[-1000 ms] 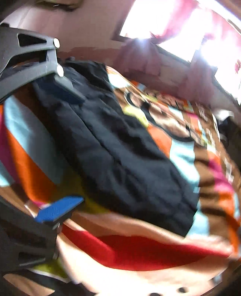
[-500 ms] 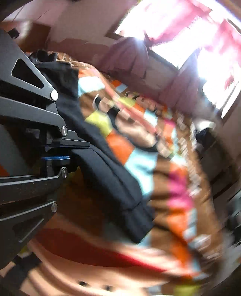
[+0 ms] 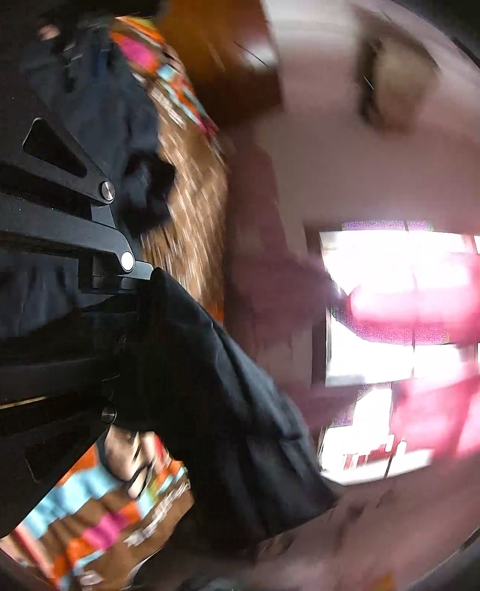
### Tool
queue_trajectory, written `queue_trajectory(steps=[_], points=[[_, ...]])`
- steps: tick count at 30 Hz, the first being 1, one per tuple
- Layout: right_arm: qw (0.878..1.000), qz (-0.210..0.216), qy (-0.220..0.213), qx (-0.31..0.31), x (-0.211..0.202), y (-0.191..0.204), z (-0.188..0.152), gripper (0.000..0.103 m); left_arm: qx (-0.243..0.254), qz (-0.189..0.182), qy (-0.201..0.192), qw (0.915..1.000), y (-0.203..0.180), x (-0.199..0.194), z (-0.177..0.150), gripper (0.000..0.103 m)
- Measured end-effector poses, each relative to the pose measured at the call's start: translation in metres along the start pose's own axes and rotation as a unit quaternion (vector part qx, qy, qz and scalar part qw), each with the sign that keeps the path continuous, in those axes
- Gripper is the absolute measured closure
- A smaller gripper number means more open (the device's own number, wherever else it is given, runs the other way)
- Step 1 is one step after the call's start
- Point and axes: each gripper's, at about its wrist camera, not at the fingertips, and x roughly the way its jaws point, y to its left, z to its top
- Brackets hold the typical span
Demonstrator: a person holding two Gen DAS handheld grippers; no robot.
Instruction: Fold large clothes
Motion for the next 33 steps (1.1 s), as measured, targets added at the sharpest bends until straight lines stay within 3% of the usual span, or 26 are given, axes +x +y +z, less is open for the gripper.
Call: queue_trajectory(steps=[3, 8, 10, 13, 15, 18, 21, 22, 23, 24, 25, 28, 30, 33], points=[[0.997, 0.040, 0.012, -0.064, -0.002, 0.058, -0.009, 0.096, -0.019, -0.013, -0.022, 0.9995, 0.030, -0.031, -0.008, 0.000], [0.983, 0.111, 0.065, -0.135, 0.003, 0.146, -0.050, 0.096, -0.043, -0.021, -0.034, 0.9983, 0.068, -0.047, -0.027, 0.000], [0.972, 0.136, 0.114, -0.154, 0.006, 0.173, -0.080, 0.094, -0.064, -0.028, -0.026, 0.9972, 0.084, -0.043, -0.038, 0.000], [0.945, 0.180, 0.212, -0.173, 0.028, 0.205, -0.123, 0.077, -0.083, -0.036, -0.006, 0.9959, 0.100, -0.029, -0.051, 0.001], [0.928, 0.196, 0.261, -0.179, 0.028, 0.212, -0.150, 0.052, -0.096, -0.041, 0.007, 0.9945, 0.108, -0.019, -0.058, 0.001], [0.924, 0.218, 0.267, -0.167, 0.005, 0.197, -0.161, 0.044, -0.114, -0.055, 0.025, 0.9917, 0.113, 0.000, -0.065, 0.001], [0.932, 0.218, 0.250, -0.146, -0.028, 0.169, -0.158, 0.038, -0.137, -0.069, 0.046, 0.9870, 0.110, 0.024, -0.065, 0.004], [0.935, 0.214, 0.246, -0.142, -0.034, 0.159, -0.154, 0.037, -0.144, -0.067, 0.052, 0.9860, 0.109, 0.030, -0.065, 0.012], [0.939, 0.204, 0.241, -0.136, -0.043, 0.148, -0.152, 0.037, -0.152, -0.061, 0.061, 0.9846, 0.107, 0.038, -0.064, 0.031], [0.944, 0.191, 0.237, -0.131, -0.049, 0.134, -0.149, 0.036, -0.161, -0.053, 0.073, 0.9829, 0.104, 0.050, -0.063, 0.043], [0.947, 0.182, 0.235, -0.126, -0.051, 0.123, -0.144, 0.036, -0.165, -0.039, 0.085, 0.9819, 0.102, 0.059, -0.062, 0.064], [0.958, 0.146, 0.225, -0.105, -0.052, 0.092, -0.134, 0.036, -0.179, 0.019, 0.083, 0.9801, 0.099, 0.070, -0.058, 0.093], [0.967, 0.116, 0.210, -0.090, -0.052, 0.072, -0.126, 0.036, -0.180, 0.033, 0.058, 0.9813, 0.098, 0.062, -0.054, 0.096], [0.976, 0.082, 0.189, -0.068, -0.046, 0.057, -0.114, 0.035, -0.145, 0.088, 0.011, 0.9855, 0.088, 0.036, -0.043, 0.098]])
